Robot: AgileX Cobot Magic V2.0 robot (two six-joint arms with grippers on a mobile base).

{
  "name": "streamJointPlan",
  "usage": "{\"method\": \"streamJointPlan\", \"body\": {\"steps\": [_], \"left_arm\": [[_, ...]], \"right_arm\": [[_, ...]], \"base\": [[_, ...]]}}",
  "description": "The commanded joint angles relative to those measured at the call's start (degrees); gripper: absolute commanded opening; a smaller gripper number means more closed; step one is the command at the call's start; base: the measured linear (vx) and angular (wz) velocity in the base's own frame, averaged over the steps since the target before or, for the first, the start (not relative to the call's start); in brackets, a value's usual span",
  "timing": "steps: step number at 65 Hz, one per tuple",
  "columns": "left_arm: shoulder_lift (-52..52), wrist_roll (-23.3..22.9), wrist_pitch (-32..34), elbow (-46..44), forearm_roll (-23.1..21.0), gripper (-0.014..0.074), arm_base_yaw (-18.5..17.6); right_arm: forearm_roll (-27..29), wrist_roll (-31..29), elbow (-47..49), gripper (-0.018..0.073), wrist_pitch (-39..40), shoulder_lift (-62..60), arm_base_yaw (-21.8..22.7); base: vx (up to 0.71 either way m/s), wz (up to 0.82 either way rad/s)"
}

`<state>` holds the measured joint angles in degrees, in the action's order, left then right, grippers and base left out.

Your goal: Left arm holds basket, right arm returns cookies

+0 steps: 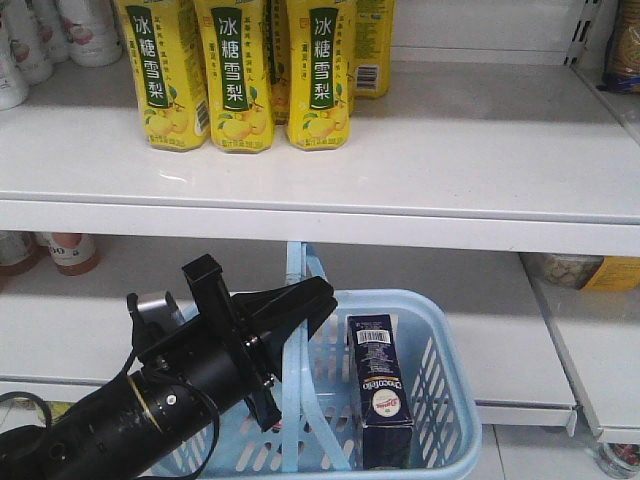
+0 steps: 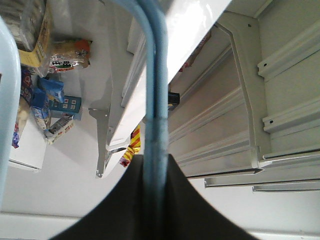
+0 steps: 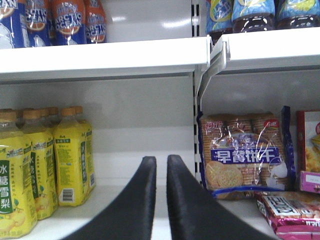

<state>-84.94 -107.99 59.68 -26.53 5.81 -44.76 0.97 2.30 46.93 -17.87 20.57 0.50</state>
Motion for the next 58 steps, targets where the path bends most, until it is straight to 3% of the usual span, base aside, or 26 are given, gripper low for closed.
{"method": "streamJointPlan", "body": {"steps": [1,20,26,33,58], "left_arm": [[2.3,0.4,17.3,-2.1,-1.2,-0.0003,-0.3],[2.3,0.4,17.3,-2.1,-1.2,-0.0003,-0.3],[2.3,0.4,17.3,-2.1,-1.2,-0.0003,-0.3],[2.3,0.4,17.3,-2.1,-1.2,-0.0003,-0.3],[2.3,0.4,17.3,-2.1,-1.2,-0.0003,-0.3]], "right_arm": [[0.1,-0.1,5.0,0.0120,-1.4,3.3,-0.1],[6.8,-0.1,6.6,0.0477,-9.5,5.1,-0.1],[9.0,-0.1,6.6,0.0544,-12.8,5.1,-0.1],[10.4,-0.1,6.6,0.0564,-16.0,5.3,-2.3],[11.4,1.2,6.6,0.0553,-23.2,13.1,-19.2]], "base": [[0.00,0.00],[0.00,0.00],[0.00,0.00],[0.00,0.00],[0.00,0.00]]}}
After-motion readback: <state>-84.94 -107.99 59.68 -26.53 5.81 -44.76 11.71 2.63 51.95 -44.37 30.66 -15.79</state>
